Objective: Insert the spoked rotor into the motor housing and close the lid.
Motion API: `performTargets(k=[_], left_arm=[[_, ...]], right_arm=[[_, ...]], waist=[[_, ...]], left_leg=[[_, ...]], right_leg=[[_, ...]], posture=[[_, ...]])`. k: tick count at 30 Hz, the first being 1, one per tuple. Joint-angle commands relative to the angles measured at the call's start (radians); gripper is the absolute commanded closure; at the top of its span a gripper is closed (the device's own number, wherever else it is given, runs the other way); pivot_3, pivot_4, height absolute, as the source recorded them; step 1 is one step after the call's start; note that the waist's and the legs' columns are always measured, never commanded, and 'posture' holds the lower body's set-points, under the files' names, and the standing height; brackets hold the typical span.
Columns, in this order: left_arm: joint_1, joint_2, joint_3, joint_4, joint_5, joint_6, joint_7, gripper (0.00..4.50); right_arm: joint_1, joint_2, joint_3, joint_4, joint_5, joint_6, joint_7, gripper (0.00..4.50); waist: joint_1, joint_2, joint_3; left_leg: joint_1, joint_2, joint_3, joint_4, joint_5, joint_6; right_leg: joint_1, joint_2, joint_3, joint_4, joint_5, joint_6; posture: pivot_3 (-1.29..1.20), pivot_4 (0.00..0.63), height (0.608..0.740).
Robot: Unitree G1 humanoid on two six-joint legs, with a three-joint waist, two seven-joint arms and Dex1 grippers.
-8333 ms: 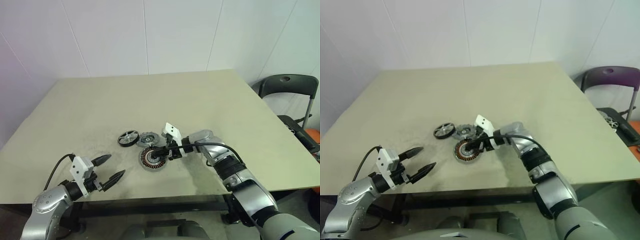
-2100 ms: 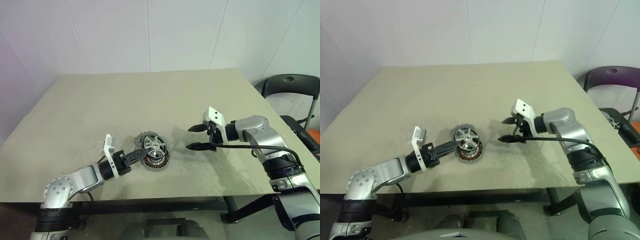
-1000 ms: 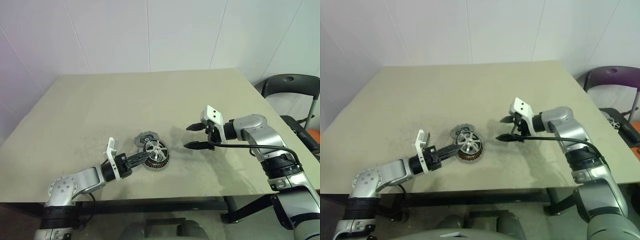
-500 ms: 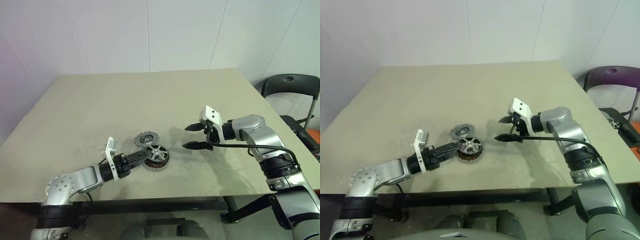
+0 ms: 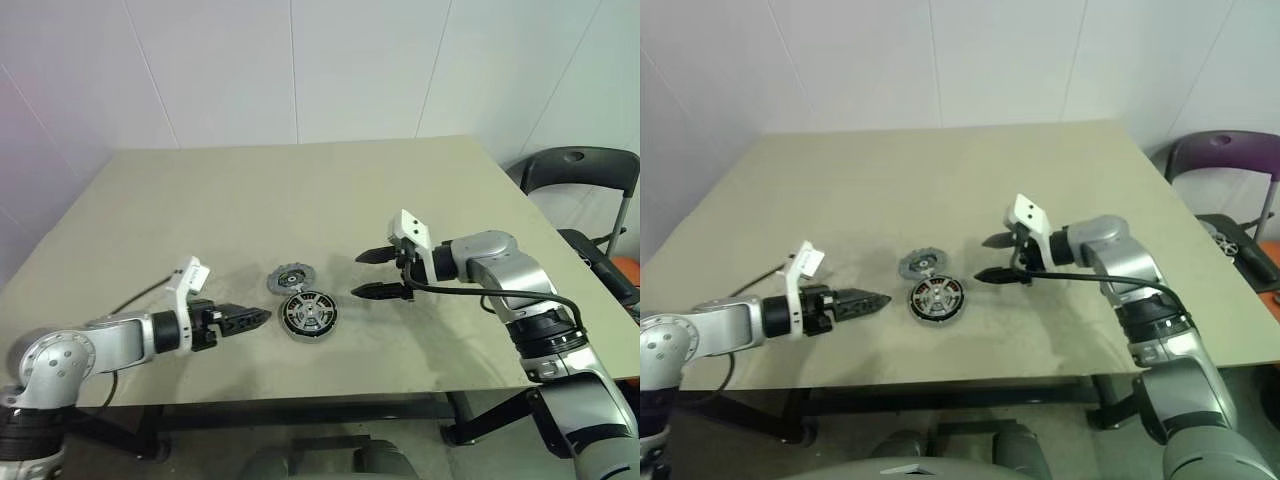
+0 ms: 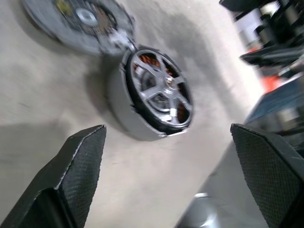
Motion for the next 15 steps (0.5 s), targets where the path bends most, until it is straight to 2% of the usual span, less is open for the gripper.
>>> performTargets(k=[1,5,9,10,15], left_arm=[[0.045,0.061,0.019,-0.062,0.194,-0.176,-0.138,0.0],[0.086,0.053,0.05,-0.065,0.337,-0.367,-0.245,0.0],[0.114,0.041,0.056,-0.065,0.414,-0.447,-0.283,0.0],[0.117,0.036,0.058,-0.063,0.426,-0.455,-0.287,0.0],[0.144,0.011,0.059,-0.068,0.456,-0.465,-0.306,0.0]], right_arm=[[-0.03,0.036,-0.014,-0.06,0.035,0.019,-0.024,1.5],[-0.016,0.09,0.014,-0.084,0.041,0.031,-0.052,2.91],[-0.001,0.124,0.043,-0.086,0.032,0.031,-0.064,4.28],[0.002,0.129,0.049,-0.085,0.031,0.029,-0.065,4.49],[0.03,0.148,0.112,-0.042,0.006,0.004,-0.047,4.49]], waist=[[0.004,0.001,0.0],[0.007,0.0,0.0],[0.005,0.001,0.001],[0.005,0.001,0.001],[0.004,0.001,0.001]], left_leg=[[0.0,0.0,0.0,0.0,0.0,0.0],[-0.001,0.0,0.0,0.0,0.0,0.0],[0.0,0.0,0.0,0.0,0.0,0.0],[0.0,0.0,0.0,0.0,0.0,0.0],[0.0,0.0,0.0,0.0,0.0,0.0]], right_leg=[[0.0,0.0,0.0,0.0,0.0,0.0],[0.0,0.0,0.0,-0.001,0.0,0.0],[0.0,0.0,0.0,-0.001,0.0,0.0],[0.0,0.0,0.0,-0.001,0.0,0.0],[0.0,0.0,0.0,-0.001,0.001,0.002]], posture=[[0.0,0.0,0.74],[0.0,0.0,0.74],[0.0,0.0,0.74],[0.0,0.0,0.74],[0.0,0.0,0.74]])
